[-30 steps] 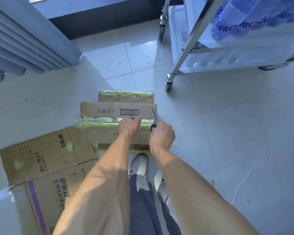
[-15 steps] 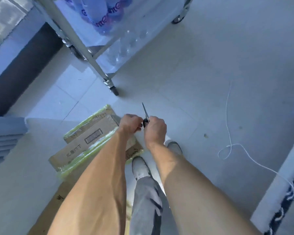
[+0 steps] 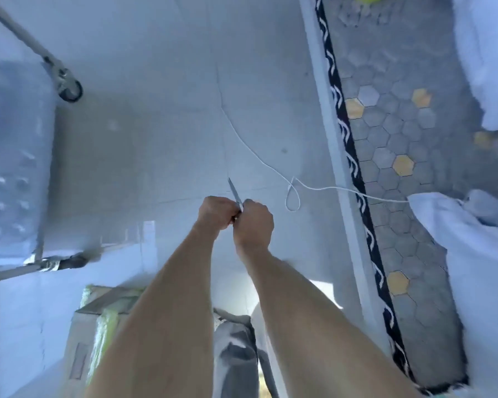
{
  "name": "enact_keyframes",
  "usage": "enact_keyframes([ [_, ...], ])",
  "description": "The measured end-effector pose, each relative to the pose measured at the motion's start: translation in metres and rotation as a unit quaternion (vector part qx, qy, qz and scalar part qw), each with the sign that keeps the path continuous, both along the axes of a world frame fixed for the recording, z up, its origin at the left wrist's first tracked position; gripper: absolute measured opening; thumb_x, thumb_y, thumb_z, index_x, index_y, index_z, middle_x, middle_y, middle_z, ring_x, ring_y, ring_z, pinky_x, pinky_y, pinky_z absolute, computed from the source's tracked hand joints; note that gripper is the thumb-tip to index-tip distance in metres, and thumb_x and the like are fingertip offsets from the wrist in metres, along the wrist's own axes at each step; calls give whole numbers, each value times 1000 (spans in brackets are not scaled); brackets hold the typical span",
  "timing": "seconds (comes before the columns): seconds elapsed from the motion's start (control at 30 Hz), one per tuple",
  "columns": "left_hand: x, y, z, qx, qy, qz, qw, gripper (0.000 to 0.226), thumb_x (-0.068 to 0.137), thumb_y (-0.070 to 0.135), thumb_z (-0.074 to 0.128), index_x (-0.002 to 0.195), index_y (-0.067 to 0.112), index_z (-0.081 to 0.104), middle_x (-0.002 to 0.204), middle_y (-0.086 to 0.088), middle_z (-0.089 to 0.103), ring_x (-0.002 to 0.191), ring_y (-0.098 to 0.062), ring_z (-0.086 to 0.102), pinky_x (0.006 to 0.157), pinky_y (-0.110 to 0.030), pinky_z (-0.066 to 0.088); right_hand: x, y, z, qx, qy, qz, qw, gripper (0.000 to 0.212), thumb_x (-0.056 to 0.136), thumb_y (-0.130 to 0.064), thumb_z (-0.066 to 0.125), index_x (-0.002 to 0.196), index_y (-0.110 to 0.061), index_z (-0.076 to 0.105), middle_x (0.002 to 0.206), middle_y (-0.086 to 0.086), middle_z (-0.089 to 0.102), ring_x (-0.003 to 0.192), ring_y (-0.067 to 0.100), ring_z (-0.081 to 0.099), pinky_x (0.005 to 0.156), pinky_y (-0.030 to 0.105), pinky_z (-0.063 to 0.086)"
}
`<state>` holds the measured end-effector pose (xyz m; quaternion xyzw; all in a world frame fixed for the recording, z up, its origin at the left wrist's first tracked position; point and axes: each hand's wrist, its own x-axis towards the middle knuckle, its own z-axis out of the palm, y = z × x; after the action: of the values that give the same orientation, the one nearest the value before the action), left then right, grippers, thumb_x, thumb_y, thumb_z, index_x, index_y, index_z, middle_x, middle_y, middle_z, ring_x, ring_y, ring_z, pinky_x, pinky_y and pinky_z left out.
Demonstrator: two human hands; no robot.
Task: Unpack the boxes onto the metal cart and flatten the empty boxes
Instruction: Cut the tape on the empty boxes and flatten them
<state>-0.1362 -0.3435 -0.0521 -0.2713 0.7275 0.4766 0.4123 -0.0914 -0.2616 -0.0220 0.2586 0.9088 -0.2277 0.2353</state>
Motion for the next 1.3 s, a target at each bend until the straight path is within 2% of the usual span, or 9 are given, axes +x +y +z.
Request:
enact_keyframes([
  [0.13, -9, 110, 0, -17, 6, -97, 995, 10, 74, 2, 69, 75, 8, 77, 65, -4, 66, 63, -22, 56, 65, -29, 48, 1, 98, 2, 2, -14, -126, 992, 13, 89, -7, 48, 99, -10, 56, 95, 9, 64, 86, 29, 62, 62, 31, 36],
  [0.3, -6, 241, 0, -8, 68, -240, 968, 20, 74, 2, 62, 77, 11, 79, 81, -11, 74, 81, -26, 67, 77, -35, 56, 16, 210, -8, 25, 17, -276, 961, 13, 91, -8, 49, 99, -8, 59, 94, 10, 66, 87, 30, 63, 64, 32, 37],
  [0.47, 23, 325, 8, 3, 144, -386, 911, 34, 75, 0, 55, 80, 21, 81, 81, -6, 76, 85, -26, 69, 79, -33, 57, 51, 274, -6, 48, 52, -419, 905, 14, 88, -10, 52, 93, -16, 64, 83, 2, 65, 73, 24, 57, 59, 30, 32],
  [0.67, 66, 389, 7, 9, 157, -529, 834, 27, 80, 2, 59, 83, 21, 79, 86, -3, 76, 82, -21, 71, 74, -27, 57, 98, 318, -6, 69, 4, -534, 843, 15, 91, -5, 52, 96, -13, 64, 91, 6, 67, 74, 22, 59, 56, 29, 37],
  [0.77, 84, 412, 5, -33, 224, -592, 774, 28, 79, 6, 54, 91, 19, 76, 94, -4, 74, 92, -26, 68, 74, -28, 53, 125, 334, -9, 100, -22, -533, 840, 13, 94, -5, 54, 102, -10, 63, 97, 5, 64, 79, 21, 53, 60, 30, 35],
  [0.9, 107, 431, 1, -26, 371, -669, 644, 36, 79, -2, 48, 103, 13, 70, 104, -11, 62, 98, -34, 59, 75, -39, 48, 161, 347, -16, 123, -24, -472, 873, 19, 93, -2, 51, 105, -12, 61, 98, 6, 66, 91, 23, 56, 72, 32, 41],
  [1.03, 124, 435, -14, -2, 408, -759, 507, 20, 83, -1, 56, 97, 7, 69, 110, -15, 53, 107, -37, 47, 71, -43, 45, 176, 357, -27, 138, 0, -455, 880, 24, 95, -10, 51, 118, -13, 57, 114, 6, 64, 113, 27, 52, 85, 34, 40],
  [1.17, 129, 428, -19, -22, 443, -772, 455, 8, 80, 0, 59, 85, 6, 62, 110, -16, 52, 105, -37, 47, 68, -43, 45, 183, 349, -39, 140, 19, -452, 881, 29, 91, -6, 54, 120, -10, 56, 125, 10, 55, 120, 29, 47, 95, 37, 37],
  [1.3, 119, 427, -26, -34, 467, -762, 447, 15, 82, 1, 54, 88, 9, 66, 103, -13, 59, 102, -36, 51, 75, -42, 42, 197, 345, -45, 159, 8, -500, 851, 30, 89, -9, 55, 119, -12, 60, 127, 10, 51, 119, 30, 45, 100, 37, 34],
])
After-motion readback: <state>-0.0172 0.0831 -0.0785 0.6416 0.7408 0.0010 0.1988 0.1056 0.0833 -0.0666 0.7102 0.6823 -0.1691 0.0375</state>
